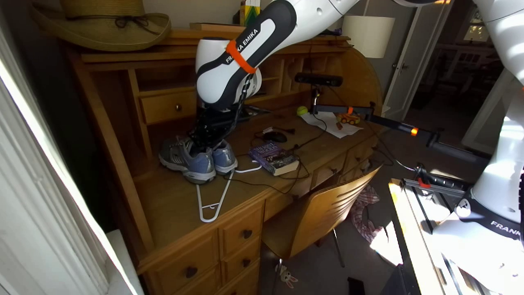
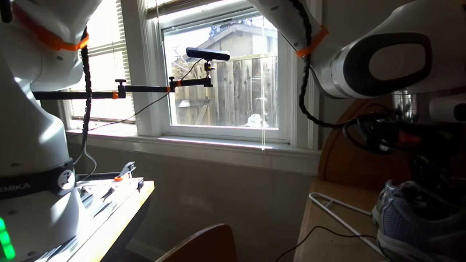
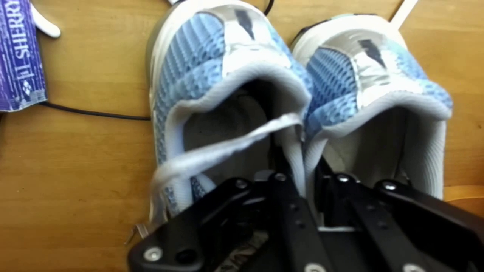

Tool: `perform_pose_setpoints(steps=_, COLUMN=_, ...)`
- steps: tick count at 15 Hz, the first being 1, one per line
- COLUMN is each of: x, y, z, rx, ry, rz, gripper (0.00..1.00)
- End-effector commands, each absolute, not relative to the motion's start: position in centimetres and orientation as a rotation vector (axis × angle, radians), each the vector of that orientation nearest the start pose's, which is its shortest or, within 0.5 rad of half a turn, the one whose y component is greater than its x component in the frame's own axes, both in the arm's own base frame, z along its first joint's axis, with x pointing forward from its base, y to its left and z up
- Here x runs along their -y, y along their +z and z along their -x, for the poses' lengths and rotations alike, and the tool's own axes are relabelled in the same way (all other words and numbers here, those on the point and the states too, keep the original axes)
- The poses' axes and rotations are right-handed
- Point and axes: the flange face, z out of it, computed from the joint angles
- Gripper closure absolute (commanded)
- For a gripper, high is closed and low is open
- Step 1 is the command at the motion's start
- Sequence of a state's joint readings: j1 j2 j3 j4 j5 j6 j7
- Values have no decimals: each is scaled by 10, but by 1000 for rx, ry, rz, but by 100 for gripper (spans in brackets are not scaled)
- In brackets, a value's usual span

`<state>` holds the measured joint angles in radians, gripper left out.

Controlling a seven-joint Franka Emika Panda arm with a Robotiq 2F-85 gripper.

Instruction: Put the pair of shoes on the top shelf

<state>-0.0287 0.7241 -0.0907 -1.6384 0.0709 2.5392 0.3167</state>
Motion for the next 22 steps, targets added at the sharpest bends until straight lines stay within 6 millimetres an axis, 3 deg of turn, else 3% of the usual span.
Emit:
perform_pose_setpoints(steps=1, x=73, y=217, z=-701, rx=-742, ry=-293, rz=3016, gripper=96)
perform_pose_setpoints(steps=4, x=71, y=232, z=-695, rx=-779, ry=-292, rz=3000, gripper=96)
perform_pose_setpoints(steps=8, x=62, y=264, z=-664, rx=-776, ry=-323, rz=2951, gripper=96)
perform_pose_setpoints(steps=14, x=61, y=295, z=-598, rx=-649, ry=-317, rz=3012, gripper=96)
perform_pose_setpoints(steps=22, x=64, y=339, z=-497, rx=-277, ry=-314, rz=3041, gripper=96)
